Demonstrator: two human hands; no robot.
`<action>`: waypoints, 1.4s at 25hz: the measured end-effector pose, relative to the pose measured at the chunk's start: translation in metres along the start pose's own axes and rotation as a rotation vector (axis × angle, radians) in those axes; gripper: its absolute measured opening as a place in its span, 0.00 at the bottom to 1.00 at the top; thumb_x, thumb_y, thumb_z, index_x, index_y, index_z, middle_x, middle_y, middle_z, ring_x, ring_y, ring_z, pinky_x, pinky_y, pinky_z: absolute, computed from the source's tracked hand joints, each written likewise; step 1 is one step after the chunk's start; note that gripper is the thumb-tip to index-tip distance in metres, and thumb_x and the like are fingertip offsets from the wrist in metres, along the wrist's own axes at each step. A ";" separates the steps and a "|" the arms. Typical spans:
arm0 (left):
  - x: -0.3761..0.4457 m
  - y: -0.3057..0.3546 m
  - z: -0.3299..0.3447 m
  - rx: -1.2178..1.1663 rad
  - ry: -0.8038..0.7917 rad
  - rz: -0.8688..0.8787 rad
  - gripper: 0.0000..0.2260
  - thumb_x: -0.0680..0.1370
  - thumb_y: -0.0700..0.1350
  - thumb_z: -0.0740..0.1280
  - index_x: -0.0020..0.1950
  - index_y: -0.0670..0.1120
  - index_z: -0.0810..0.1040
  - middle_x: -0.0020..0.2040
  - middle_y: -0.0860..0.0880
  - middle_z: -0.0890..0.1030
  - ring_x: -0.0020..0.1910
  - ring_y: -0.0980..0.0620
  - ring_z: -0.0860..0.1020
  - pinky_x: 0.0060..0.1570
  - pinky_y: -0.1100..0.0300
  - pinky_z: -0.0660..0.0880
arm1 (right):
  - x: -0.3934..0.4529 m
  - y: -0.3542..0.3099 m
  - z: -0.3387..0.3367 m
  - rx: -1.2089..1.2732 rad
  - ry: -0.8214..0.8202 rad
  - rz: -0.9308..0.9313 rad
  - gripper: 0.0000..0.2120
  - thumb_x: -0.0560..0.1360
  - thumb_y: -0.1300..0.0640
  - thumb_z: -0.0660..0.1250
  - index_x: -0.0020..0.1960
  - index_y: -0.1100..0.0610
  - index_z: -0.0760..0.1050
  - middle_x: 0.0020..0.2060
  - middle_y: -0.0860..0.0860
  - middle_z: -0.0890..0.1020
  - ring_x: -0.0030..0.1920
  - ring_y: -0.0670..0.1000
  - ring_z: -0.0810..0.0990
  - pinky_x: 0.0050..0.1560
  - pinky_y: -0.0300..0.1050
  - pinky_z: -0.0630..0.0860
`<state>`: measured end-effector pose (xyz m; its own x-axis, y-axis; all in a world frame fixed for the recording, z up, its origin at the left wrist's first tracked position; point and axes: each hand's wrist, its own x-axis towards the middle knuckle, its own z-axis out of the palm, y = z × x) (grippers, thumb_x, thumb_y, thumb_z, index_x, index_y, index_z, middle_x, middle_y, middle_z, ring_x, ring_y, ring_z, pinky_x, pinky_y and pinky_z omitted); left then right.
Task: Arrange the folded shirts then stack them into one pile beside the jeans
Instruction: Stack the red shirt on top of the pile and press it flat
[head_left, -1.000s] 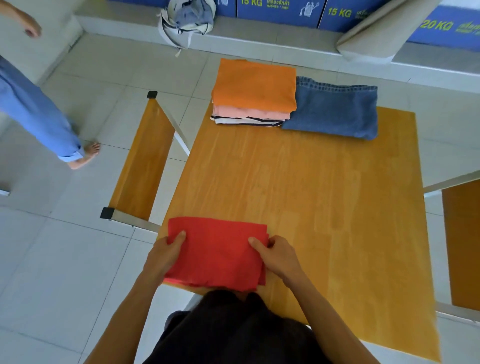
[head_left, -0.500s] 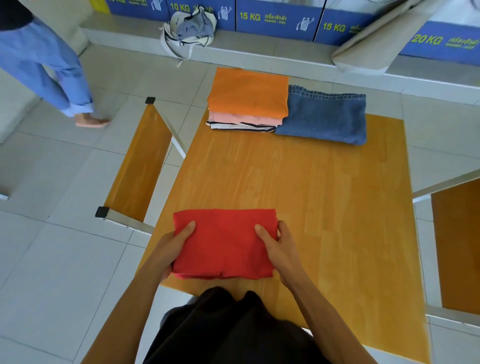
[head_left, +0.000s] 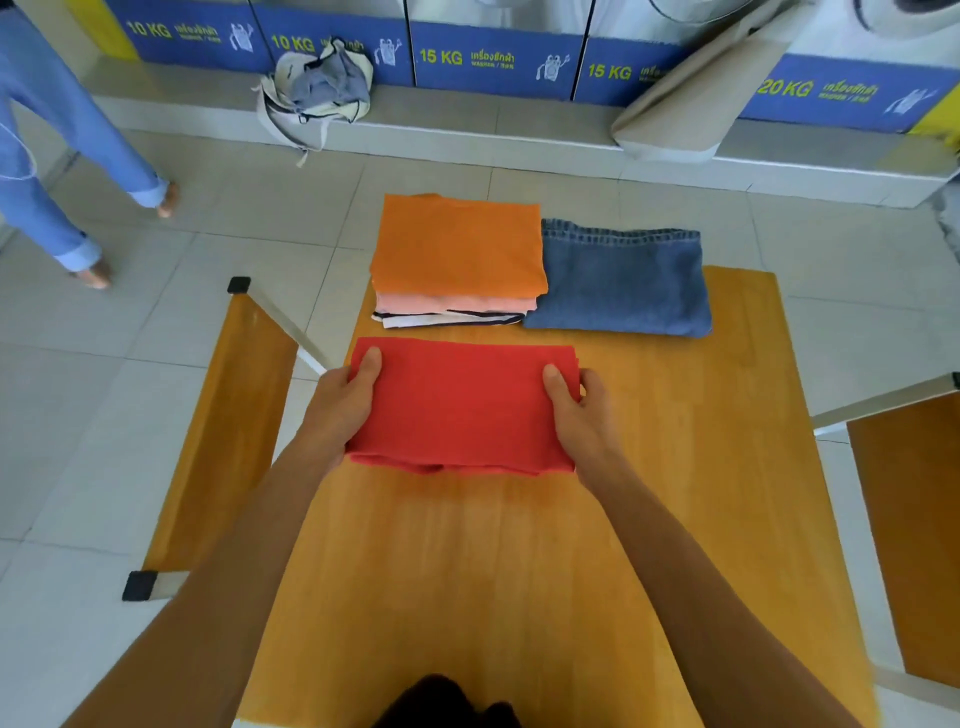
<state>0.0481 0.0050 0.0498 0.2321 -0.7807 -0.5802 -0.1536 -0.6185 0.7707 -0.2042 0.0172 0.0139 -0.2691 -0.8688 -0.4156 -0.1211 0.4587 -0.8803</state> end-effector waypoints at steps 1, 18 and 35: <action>0.015 0.020 0.000 -0.001 0.003 0.040 0.19 0.78 0.65 0.59 0.55 0.51 0.75 0.50 0.52 0.80 0.50 0.49 0.80 0.51 0.50 0.77 | 0.020 -0.019 0.002 -0.005 0.008 -0.035 0.09 0.78 0.40 0.65 0.48 0.45 0.73 0.46 0.45 0.81 0.45 0.46 0.81 0.44 0.46 0.79; 0.235 0.118 0.013 0.323 0.109 0.213 0.25 0.80 0.62 0.57 0.59 0.43 0.79 0.50 0.44 0.80 0.49 0.44 0.77 0.44 0.52 0.72 | 0.229 -0.098 0.061 -0.150 0.050 0.051 0.22 0.81 0.43 0.61 0.64 0.59 0.74 0.56 0.54 0.81 0.52 0.54 0.79 0.53 0.51 0.77; 0.245 0.110 0.006 0.506 0.269 0.362 0.17 0.81 0.52 0.60 0.65 0.43 0.72 0.56 0.45 0.78 0.54 0.44 0.78 0.47 0.53 0.73 | 0.229 -0.107 0.072 -0.233 0.178 0.025 0.15 0.81 0.45 0.62 0.57 0.56 0.75 0.51 0.51 0.80 0.52 0.55 0.80 0.47 0.49 0.74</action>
<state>0.0825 -0.2549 -0.0089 0.3022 -0.9374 -0.1730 -0.6823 -0.3395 0.6475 -0.1840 -0.2444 -0.0039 -0.4361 -0.8195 -0.3718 -0.3232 0.5283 -0.7852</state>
